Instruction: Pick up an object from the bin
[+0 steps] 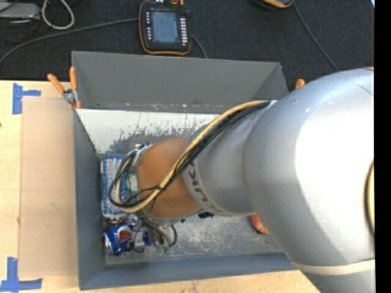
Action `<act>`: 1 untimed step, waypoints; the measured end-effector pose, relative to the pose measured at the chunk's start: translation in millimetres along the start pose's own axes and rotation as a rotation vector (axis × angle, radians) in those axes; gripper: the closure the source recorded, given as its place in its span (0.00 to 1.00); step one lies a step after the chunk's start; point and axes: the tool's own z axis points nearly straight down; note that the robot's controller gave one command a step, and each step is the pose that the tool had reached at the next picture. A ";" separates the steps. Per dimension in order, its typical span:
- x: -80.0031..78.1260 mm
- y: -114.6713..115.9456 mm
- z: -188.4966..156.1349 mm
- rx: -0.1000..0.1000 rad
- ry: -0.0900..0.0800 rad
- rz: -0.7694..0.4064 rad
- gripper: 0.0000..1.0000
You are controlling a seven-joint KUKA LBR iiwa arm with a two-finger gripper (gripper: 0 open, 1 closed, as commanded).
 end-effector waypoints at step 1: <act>-5.3 2.0 -34.0 -0.002 -0.003 0.004 1.00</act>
Offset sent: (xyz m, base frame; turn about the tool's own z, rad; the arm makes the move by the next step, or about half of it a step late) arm -0.0018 -0.0024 0.1187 0.0296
